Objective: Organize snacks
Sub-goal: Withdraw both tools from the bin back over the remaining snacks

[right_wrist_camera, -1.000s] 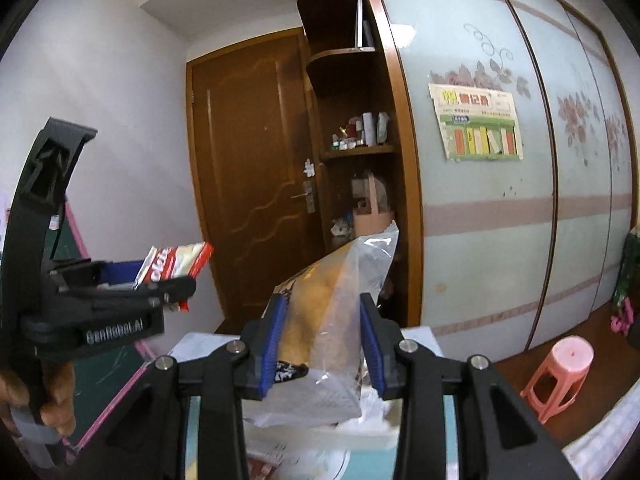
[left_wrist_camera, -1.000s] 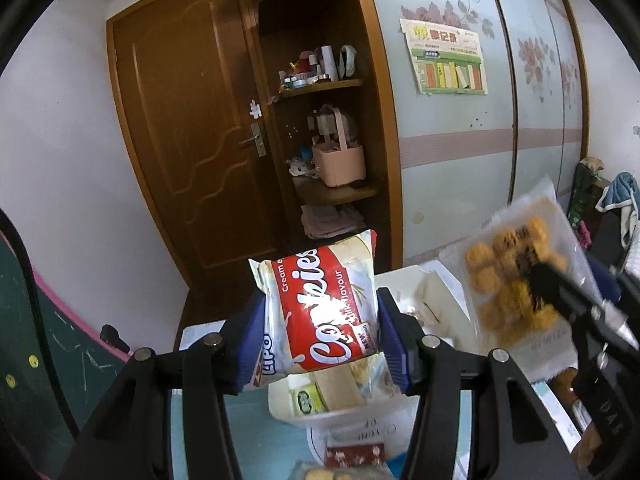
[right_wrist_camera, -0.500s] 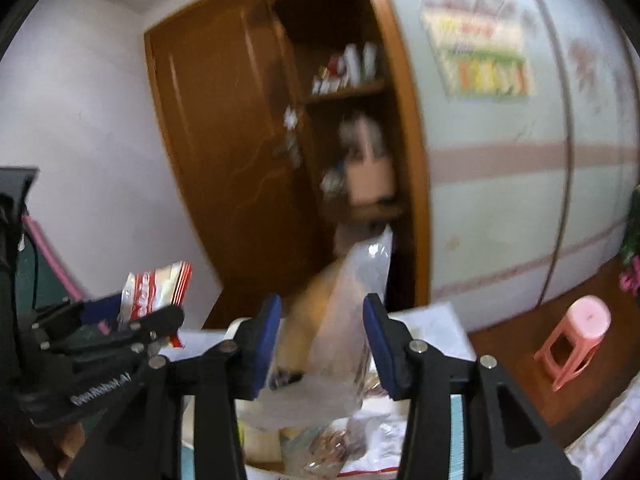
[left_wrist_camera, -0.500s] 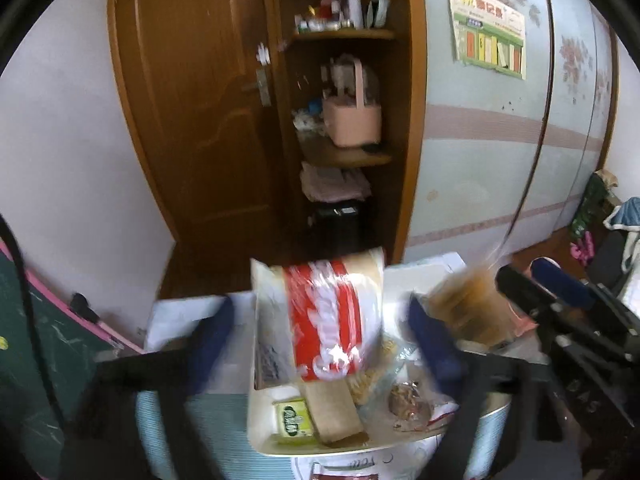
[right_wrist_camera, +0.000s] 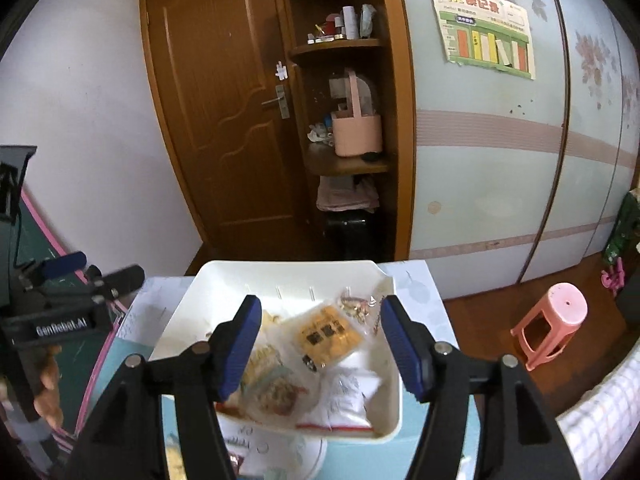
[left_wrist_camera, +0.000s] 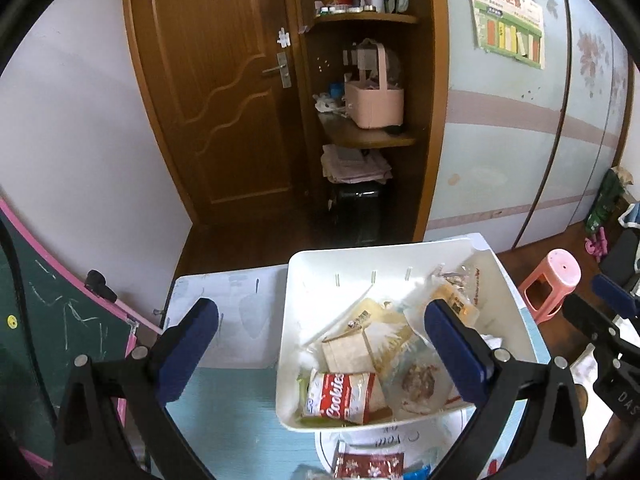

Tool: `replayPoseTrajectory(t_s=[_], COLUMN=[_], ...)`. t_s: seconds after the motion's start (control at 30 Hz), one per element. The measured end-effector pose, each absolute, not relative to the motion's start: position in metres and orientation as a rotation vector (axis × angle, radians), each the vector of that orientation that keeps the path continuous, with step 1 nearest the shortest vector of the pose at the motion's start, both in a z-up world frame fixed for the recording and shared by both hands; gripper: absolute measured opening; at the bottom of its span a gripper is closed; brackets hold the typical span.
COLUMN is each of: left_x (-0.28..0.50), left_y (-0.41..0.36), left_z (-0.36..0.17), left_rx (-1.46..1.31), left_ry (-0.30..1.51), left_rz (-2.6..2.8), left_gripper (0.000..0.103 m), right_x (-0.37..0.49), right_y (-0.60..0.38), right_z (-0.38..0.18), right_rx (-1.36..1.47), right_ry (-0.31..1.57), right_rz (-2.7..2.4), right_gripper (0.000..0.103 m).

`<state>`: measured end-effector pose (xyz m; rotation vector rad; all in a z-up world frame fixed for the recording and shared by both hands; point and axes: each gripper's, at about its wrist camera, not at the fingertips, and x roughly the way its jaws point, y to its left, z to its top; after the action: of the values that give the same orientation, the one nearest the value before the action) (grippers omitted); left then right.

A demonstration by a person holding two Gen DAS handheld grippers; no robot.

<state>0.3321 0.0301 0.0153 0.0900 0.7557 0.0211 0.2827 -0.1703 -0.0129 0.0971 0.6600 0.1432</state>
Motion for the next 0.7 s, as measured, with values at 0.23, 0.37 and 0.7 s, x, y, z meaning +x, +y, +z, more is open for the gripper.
replayPoseTrajectory(t_s=[0.23,0.37,0.7], left_x=[0.277,0.245,0.183], left_y=[0.030,0.027,0.018], left_z=[0.043,0.056,0.045], left_rx=[0.121,0.136,0.141], left_ry=[0.704,0.676,0.704], left_rz=[0.000,-0.019,-0.108], left_gripper=[0.103,0.103,0.103], right_x=[0.232,0.198,0.141], right_y=[-0.185,-0.197,-0.203], right_z=[0.007,0.017,0.003], right_rx=[0.113,0.145,0.033], right_ry=[0.641,0.643,0.698], right_rz=[0.109,0.110,0.089], right_gripper=[0.063,0.063,0.063])
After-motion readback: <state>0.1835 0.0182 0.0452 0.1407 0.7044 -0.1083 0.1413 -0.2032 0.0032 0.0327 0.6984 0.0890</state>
